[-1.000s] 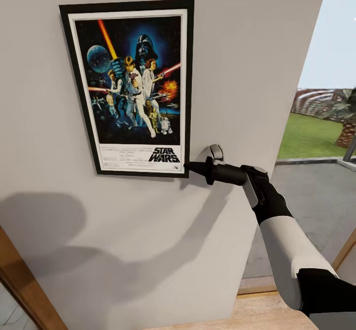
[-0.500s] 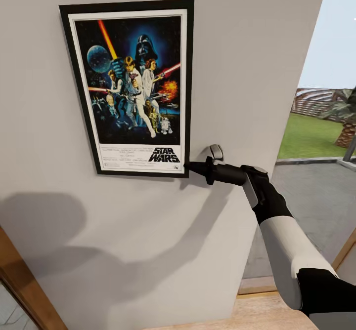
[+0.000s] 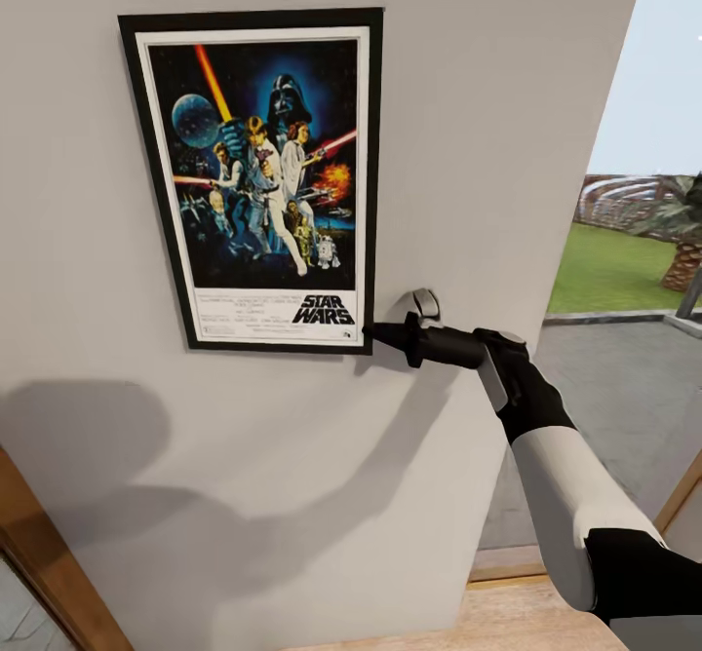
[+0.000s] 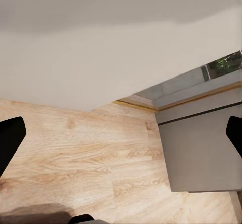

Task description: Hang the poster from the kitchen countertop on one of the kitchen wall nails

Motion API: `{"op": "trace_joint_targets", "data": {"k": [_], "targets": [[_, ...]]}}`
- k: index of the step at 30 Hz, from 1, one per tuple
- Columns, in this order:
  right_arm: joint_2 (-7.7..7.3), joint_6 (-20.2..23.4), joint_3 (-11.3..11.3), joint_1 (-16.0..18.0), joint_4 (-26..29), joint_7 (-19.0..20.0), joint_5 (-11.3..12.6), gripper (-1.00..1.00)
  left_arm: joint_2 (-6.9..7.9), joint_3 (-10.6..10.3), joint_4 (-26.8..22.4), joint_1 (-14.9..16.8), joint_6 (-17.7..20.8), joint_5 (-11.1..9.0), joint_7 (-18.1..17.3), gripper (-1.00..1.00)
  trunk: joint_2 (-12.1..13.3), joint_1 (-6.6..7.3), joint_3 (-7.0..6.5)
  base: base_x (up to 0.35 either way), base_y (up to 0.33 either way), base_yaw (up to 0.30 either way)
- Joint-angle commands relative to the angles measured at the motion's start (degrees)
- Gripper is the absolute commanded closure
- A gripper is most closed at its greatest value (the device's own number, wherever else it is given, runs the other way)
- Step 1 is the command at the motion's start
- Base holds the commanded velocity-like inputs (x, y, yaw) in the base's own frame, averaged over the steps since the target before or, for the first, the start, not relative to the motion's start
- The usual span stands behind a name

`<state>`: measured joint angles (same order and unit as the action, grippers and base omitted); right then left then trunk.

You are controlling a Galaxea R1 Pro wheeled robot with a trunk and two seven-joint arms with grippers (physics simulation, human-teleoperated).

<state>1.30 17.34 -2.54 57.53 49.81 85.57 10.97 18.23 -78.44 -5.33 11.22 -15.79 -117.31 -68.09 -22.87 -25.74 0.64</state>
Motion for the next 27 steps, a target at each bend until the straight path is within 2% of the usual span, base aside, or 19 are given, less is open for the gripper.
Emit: {"op": "trace_joint_targets", "data": {"k": [1,7,27], "targets": [[0.02,1.0,0.0,0.0,-0.3,-1.0,-0.4,1.0,0.05,-0.5,-0.1,0.0,-0.3,-0.5,0.0,-1.0,0.0,-0.04,0.08,0.0,0.0,0.0],[0.02,0.9,0.0,0.0,-2.1,-1.0,-0.4,1.0,0.05,-0.4,-0.1,0.0,-0.3,-0.5,0.0,-1.0,0.0,-0.04,0.08,0.0,0.0,0.0],[0.02,-1.1,-0.1,-0.6,-2.3,-0.9,-0.4,1.0,0.05,-0.4,-0.1,0.0,-0.3,-0.5,0.0,-1.0,0.0,-0.04,0.08,0.0,0.0,0.0]]}}
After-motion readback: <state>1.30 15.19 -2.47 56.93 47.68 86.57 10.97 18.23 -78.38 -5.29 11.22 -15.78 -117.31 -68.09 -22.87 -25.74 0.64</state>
